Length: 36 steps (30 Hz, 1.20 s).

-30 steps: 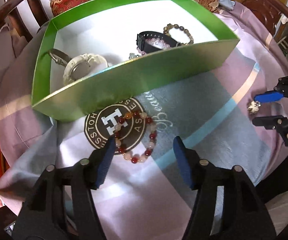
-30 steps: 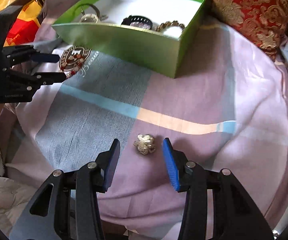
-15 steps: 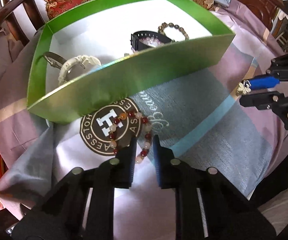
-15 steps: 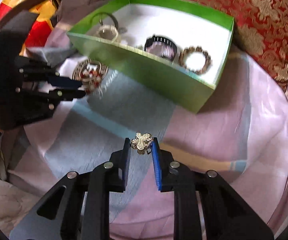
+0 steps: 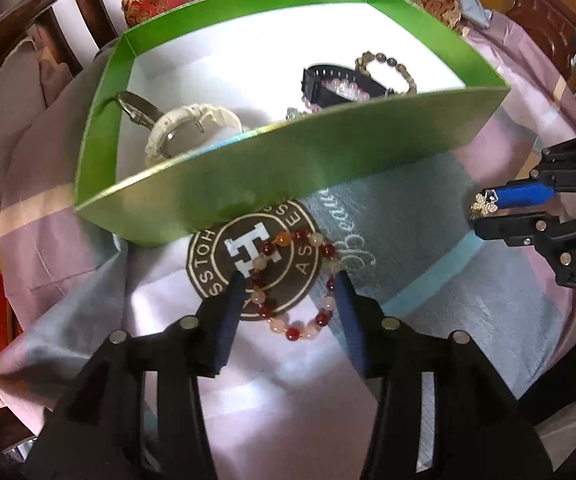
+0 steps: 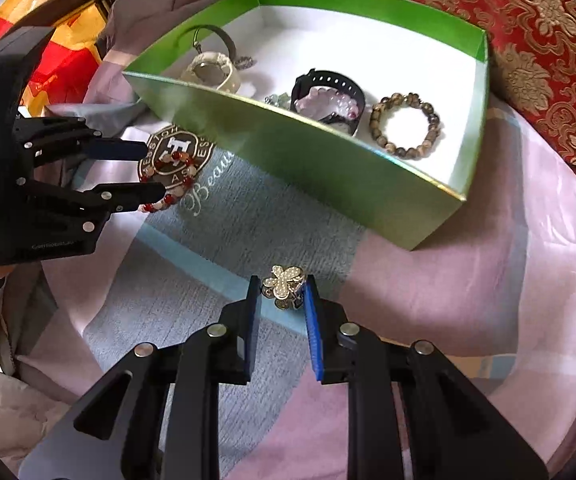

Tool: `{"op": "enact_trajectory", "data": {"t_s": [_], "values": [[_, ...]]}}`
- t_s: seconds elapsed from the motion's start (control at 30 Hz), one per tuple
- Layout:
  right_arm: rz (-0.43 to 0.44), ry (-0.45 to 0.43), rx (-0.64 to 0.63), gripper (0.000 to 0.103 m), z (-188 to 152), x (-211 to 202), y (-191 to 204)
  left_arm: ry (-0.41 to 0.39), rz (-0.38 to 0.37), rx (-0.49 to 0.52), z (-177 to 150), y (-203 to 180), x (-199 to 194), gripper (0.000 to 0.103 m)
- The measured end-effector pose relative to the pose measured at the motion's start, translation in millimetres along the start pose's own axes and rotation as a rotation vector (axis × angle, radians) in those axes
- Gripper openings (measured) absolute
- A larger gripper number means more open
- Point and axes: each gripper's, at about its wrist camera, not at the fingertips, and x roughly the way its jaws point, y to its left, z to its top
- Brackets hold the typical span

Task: Organize jewelry
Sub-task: 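Close the right tool on the gold flower brooch while the left tool reaches the red bead bracelet, then close the left tool on the red bead bracelet while the right tool holds the brooch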

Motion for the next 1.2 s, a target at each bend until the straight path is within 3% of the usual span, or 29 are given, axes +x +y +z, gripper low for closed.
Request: {"op": "enact_trajectory", "data": {"t_s": [0.07, 0.13, 0.23, 0.5, 0.97, 1.0, 1.03, 1.2], "values": [[-0.002, 0.005, -0.003, 0.021, 0.0, 4.3, 0.9, 0.012, 0.004, 0.006, 1.1, -3.2, 6.3, 0.043], [-0.002, 0.009, -0.007, 0.021, -0.6, 6.5, 2.0, 0.010, -0.032, 0.007, 1.4, -4.8, 5.8, 0.022], [-0.001, 0.008, -0.007, 0.021, -0.6, 7.7, 2.2, 0.009, -0.047, 0.019, 1.4, -8.0, 5.1, 0.014], [-0.002, -0.011, -0.001, 0.021, -1.1, 1.0, 0.5, 0.003, -0.055, 0.013, 1.5, -7.8, -1.6, 0.014], [0.009, -0.134, -0.012, 0.021, 7.5, -63.5, 10.7, -0.166, -0.024, -0.011, 17.3, -19.7, -87.3, 0.013], [0.007, -0.142, -0.012, 0.021, 8.8, -68.9, 11.4, -0.184, -0.021, -0.008, 19.3, -20.6, -96.0, 0.012], [0.005, -0.150, -0.011, 0.021, 9.0, -73.2, 12.8, -0.194, -0.020, -0.006, 21.3, -19.9, -101.1, 0.002], [-0.003, -0.186, -0.024, 0.021, 14.1, -90.8, 17.3, -0.236, -0.006, -0.012, 31.3, -15.1, -123.3, 0.001]]}}
